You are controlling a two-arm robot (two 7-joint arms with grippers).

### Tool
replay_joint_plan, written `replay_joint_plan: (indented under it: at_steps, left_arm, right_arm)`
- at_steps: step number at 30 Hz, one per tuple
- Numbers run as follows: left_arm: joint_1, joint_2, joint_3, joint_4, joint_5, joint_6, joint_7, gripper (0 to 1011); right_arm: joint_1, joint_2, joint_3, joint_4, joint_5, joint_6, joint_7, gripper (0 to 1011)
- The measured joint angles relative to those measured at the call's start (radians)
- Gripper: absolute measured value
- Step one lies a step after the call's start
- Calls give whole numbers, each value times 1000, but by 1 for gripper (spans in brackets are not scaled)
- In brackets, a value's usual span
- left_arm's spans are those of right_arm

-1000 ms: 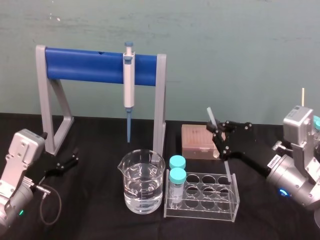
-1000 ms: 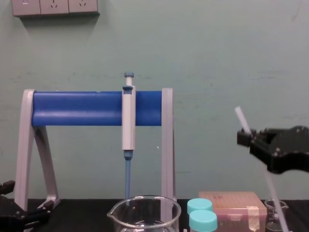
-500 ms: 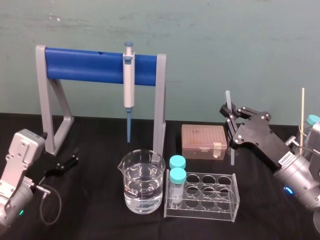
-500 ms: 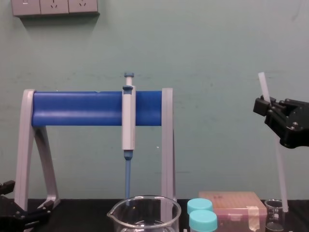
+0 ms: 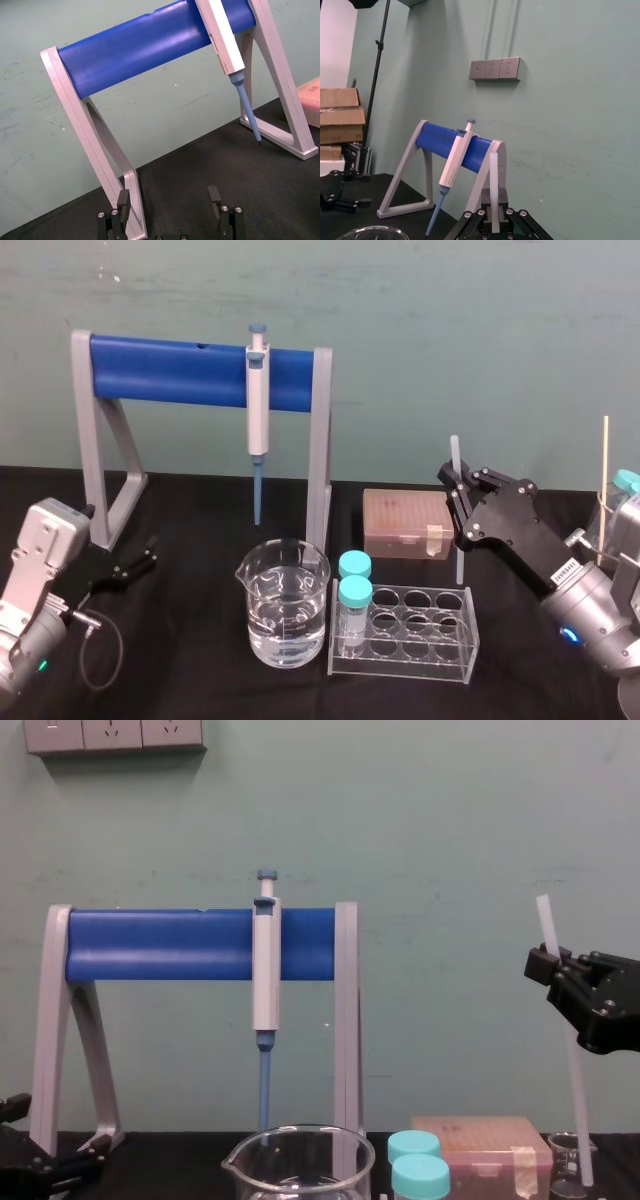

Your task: Pick up the stirring rod with one hand, then place it down.

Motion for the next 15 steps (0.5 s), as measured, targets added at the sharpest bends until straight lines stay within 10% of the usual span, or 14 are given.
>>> replay_joint_plan:
  at_steps: [15]
  left_arm:
    - [0,0,0,0,0,0,0,1000]
  right_arm:
    - [-4,-9,8,-2,-13,11,-7,72]
